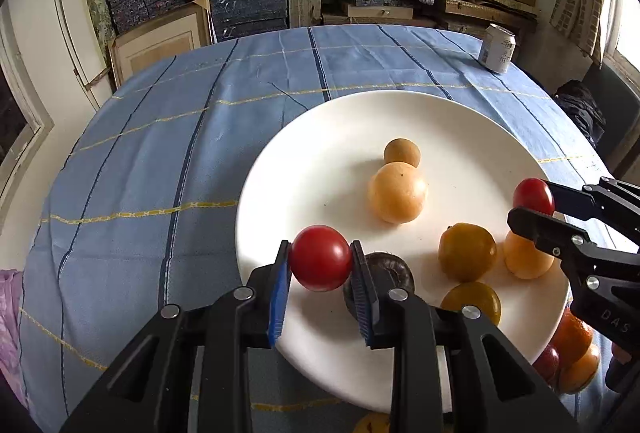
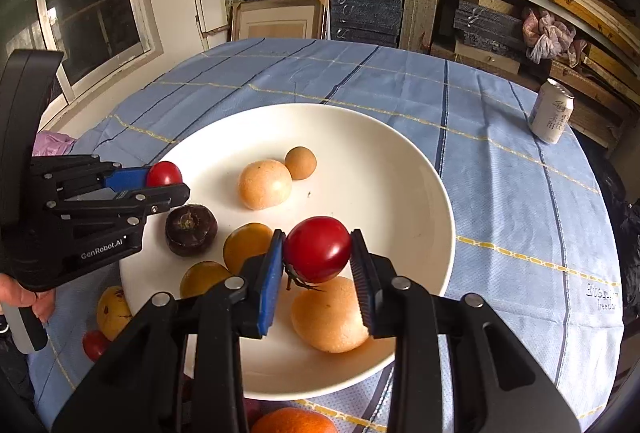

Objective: Organize fruits
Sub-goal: 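Carry both tomatoes onto the white plate and open both tools, then withdraw both open tools back over the remaining fruits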

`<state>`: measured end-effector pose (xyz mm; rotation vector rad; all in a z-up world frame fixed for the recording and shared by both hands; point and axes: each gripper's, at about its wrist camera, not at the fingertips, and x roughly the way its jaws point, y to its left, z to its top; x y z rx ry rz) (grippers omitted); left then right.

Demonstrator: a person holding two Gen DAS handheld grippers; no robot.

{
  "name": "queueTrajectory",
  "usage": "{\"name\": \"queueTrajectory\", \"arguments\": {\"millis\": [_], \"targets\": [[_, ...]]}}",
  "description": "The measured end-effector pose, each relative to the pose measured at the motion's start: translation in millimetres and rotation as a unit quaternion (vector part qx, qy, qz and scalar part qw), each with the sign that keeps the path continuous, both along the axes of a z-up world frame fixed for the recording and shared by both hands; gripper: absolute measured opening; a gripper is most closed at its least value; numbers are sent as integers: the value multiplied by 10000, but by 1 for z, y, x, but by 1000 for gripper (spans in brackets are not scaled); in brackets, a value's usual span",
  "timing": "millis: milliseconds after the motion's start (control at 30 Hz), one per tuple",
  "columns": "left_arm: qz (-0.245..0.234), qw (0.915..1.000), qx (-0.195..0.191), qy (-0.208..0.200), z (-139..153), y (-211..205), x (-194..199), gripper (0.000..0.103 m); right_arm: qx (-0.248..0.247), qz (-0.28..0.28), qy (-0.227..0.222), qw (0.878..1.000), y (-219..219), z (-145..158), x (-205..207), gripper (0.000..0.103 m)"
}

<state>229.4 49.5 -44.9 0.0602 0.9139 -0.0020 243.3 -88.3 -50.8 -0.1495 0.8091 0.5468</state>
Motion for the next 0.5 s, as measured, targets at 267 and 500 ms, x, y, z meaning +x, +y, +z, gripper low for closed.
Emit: {"name": "queueTrajectory", "arguments": {"millis": [267,500], "targets": [[-106,9998,106,-148,-2,-7,7,93,-27,-308,192,9993,-10,-14,17,75],[-89,9991,240,-343,8,-9,-4,99,128,-409,30,9991,-24,2,3,86]]}}
